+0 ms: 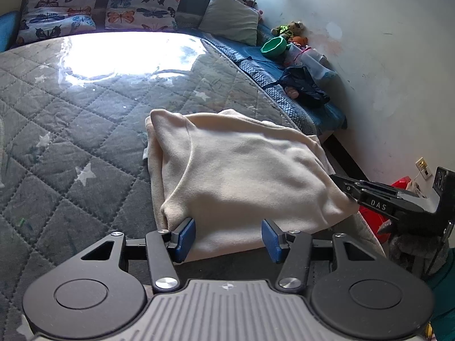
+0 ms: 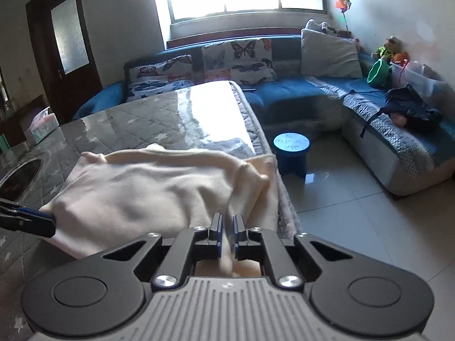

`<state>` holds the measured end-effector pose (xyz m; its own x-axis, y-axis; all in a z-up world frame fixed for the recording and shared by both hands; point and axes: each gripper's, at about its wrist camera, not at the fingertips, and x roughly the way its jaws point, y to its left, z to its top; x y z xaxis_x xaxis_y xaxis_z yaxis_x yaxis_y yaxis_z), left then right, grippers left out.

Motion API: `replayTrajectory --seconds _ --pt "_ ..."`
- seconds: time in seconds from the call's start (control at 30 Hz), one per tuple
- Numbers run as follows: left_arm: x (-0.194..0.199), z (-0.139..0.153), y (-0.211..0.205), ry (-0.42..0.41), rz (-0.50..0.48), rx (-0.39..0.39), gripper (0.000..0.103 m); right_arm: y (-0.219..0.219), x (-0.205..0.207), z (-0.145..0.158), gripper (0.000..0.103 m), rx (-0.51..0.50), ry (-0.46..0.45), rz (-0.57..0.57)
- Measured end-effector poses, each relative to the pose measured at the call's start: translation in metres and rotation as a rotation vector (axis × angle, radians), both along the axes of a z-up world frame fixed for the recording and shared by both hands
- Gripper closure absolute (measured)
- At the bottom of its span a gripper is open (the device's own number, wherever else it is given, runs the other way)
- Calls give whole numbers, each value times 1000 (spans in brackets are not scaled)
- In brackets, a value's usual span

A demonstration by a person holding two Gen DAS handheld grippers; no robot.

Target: Fold clothes

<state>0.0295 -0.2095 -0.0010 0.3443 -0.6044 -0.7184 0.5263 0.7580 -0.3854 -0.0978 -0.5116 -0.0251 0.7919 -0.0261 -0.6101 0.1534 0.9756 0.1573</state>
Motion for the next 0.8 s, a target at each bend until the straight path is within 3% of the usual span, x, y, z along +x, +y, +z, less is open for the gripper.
replayTrajectory --seconds 0.17,0.27,0.57,0.7,0.8 --pt "7 11 -2 -18 13 -30 48 7 7 3 92 -33 5 15" --pt "18 13 -6 -14 27 -61 48 9 14 4 80 -37 6 27" --pt "37 2 -15 7 47 -31 48 15 29 -7 72 -53 53 19" --pt "28 6 -13 -21 43 -25 44 20 20 -1 49 -53 26 10" --pt "20 9 -11 -44 40 -20 34 26 12 2 35 -62 11 9"
